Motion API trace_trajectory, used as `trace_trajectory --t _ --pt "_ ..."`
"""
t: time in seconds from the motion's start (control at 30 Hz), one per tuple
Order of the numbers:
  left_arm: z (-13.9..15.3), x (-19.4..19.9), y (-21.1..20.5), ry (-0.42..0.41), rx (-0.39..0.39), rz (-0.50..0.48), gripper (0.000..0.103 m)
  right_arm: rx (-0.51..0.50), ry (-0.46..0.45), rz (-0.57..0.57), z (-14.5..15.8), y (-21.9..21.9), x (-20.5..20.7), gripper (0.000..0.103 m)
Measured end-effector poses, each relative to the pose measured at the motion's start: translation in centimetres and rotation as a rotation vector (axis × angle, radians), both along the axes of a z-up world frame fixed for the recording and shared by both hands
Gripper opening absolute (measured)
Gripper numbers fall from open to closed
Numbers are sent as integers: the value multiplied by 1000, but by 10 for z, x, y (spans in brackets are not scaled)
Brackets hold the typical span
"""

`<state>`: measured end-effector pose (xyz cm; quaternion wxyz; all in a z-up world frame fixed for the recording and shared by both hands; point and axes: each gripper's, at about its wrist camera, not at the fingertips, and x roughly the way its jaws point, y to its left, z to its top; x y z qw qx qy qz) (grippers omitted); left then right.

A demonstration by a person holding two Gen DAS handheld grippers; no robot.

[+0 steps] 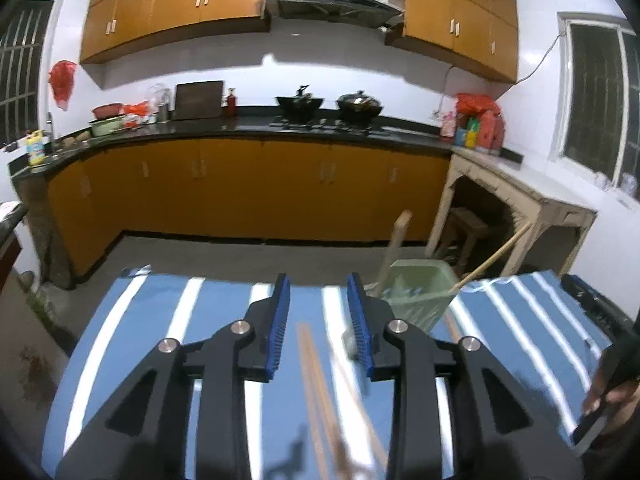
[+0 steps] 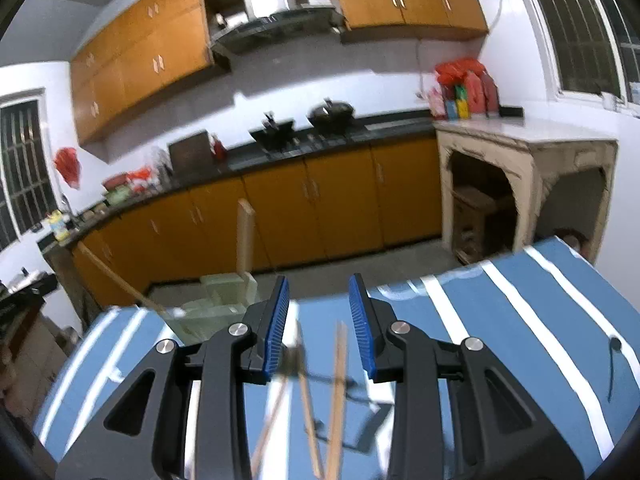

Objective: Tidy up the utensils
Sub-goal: 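Open both tools to release the chopsticks into the caddy, then grasp another wooden chopstick with each tool from the table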

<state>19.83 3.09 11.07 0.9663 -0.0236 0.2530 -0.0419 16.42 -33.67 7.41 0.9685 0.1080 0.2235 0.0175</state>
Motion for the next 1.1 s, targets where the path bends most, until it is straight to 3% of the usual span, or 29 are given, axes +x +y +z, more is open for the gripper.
trace_trajectory --t 0.2,0.4,0.57,0.9,1.03,1.1 --pt "-66 5 24 157 -3 55 34 28 210 -4 -68 -8 15 32" --pt "-125 11 28 279 -26 56 33 18 383 50 -125 13 38 20" --pt "-151 16 21 331 -26 50 32 -11 417 74 -138 28 45 19" --pt "-170 24 12 378 -23 28 32 -62 444 42 -150 22 46 8" --pt "-174 23 8 384 -26 9 31 -115 440 -24 -151 17 44 7" --pt "-176 23 4 389 -28 -6 29 -90 436 -55 -152 9 43 7"
